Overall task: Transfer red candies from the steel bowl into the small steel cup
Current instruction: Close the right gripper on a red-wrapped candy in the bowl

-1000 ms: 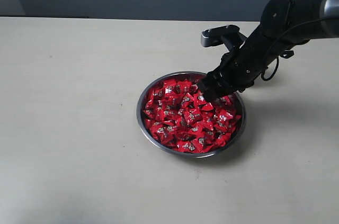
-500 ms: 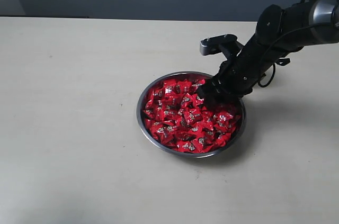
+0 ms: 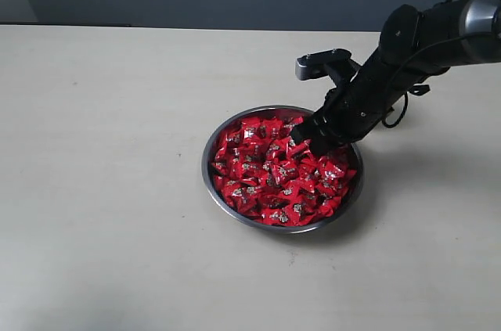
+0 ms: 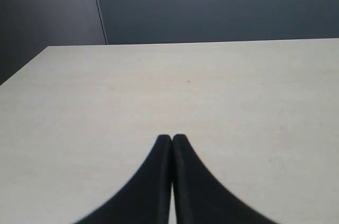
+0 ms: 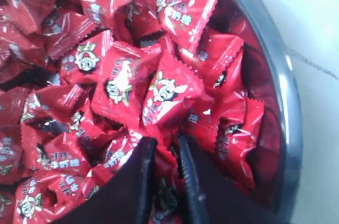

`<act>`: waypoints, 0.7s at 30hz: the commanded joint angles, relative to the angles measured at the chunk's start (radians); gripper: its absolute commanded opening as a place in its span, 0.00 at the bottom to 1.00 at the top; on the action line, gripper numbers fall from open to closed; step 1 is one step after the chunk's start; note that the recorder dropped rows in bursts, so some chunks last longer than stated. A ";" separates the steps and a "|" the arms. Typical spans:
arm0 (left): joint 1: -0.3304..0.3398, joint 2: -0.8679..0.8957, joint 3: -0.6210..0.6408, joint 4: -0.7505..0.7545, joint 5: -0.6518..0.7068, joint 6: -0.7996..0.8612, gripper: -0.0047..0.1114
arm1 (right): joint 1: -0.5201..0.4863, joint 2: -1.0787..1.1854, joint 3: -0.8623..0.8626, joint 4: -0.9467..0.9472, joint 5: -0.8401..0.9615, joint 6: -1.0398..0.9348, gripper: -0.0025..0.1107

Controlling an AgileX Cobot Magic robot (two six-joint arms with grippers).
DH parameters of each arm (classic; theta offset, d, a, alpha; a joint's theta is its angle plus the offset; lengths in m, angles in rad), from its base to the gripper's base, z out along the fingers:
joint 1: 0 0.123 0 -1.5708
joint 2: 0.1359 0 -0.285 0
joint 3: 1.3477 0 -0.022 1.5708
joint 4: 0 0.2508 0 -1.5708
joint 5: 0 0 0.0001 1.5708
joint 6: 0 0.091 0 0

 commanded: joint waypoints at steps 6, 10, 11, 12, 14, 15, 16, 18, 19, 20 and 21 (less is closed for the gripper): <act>-0.010 -0.004 0.004 0.006 -0.002 -0.003 0.04 | 0.001 -0.081 -0.002 0.001 0.009 -0.001 0.02; -0.010 -0.004 0.004 0.006 -0.002 -0.003 0.04 | 0.001 -0.075 -0.002 0.001 0.044 -0.001 0.02; -0.010 -0.004 0.004 0.006 -0.002 -0.003 0.04 | 0.001 -0.063 -0.002 0.009 0.057 -0.001 0.02; -0.010 -0.004 0.004 0.006 -0.002 -0.003 0.04 | 0.001 -0.060 -0.002 0.011 0.062 -0.001 0.02; -0.010 -0.004 0.004 0.006 -0.002 -0.003 0.04 | 0.001 -0.052 -0.002 0.016 0.062 -0.001 0.02; -0.010 -0.004 0.004 0.006 -0.002 -0.003 0.04 | 0.001 -0.040 -0.002 0.018 0.062 -0.001 0.02; -0.010 -0.004 0.004 0.006 -0.002 -0.003 0.04 | 0.001 -0.034 -0.002 0.018 0.064 -0.001 0.02; -0.010 -0.004 0.004 0.006 -0.002 -0.003 0.04 | 0.001 -0.025 -0.002 0.018 0.066 -0.004 0.02; -0.010 -0.004 0.004 0.006 -0.002 -0.003 0.04 | 0.001 -0.025 -0.002 0.018 0.062 -0.004 0.02; -0.010 -0.004 0.004 0.006 -0.002 -0.003 0.04 | 0.001 -0.025 -0.002 0.018 0.060 -0.004 0.02; -0.010 -0.004 0.004 0.006 -0.002 -0.003 0.04 | 0.001 -0.025 -0.002 0.018 0.056 -0.007 0.05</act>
